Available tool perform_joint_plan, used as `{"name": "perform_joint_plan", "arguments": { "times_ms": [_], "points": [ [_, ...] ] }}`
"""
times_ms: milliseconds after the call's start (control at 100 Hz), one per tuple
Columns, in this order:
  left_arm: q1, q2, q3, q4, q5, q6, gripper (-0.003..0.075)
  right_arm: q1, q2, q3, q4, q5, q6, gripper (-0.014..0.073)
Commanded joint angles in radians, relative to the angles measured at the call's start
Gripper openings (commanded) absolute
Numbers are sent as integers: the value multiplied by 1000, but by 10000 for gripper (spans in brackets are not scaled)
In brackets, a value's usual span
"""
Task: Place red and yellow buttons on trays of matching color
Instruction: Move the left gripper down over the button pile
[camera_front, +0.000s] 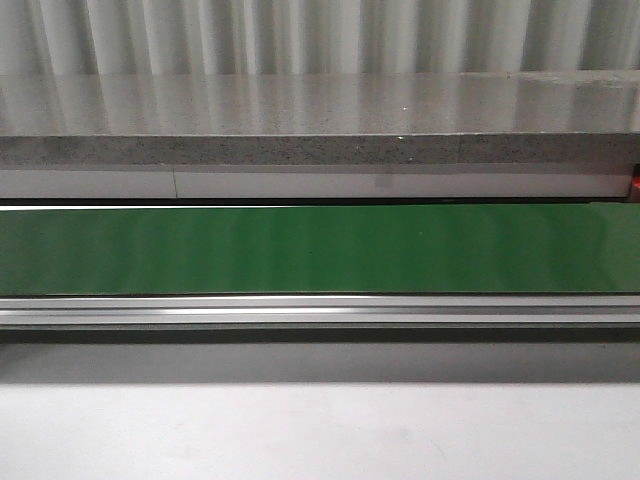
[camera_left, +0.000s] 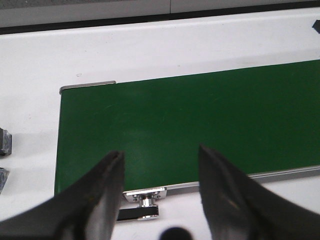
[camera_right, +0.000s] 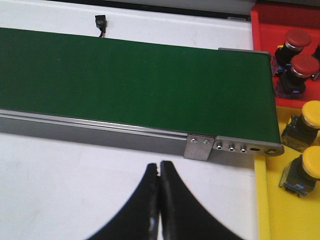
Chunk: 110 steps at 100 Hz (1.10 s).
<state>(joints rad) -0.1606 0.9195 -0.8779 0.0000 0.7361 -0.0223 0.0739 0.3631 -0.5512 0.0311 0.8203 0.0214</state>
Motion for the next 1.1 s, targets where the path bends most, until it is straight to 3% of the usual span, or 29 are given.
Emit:
{"name": "perform_joint_plan", "arguments": {
  "times_ms": [0,200,680,860,1090],
  "points": [
    [-4,46,-72,19,-47,-32,435,-1,7,-24,-2,-66,-10,-67],
    [78,175,-182,38,58,-76,430,-1,7,-24,-2,-66,-10,-67],
    [504,418,-294,-34,351,-76,430,-1,7,-24,-2,-66,-10,-67],
    [602,503,-294,-50,381,-76,430,-1,7,-24,-2,-66,-10,-67],
    [624,612,-299,-60,320,-76,430,-1,7,-24,-2,-66,-10,-67]
  ]
}}
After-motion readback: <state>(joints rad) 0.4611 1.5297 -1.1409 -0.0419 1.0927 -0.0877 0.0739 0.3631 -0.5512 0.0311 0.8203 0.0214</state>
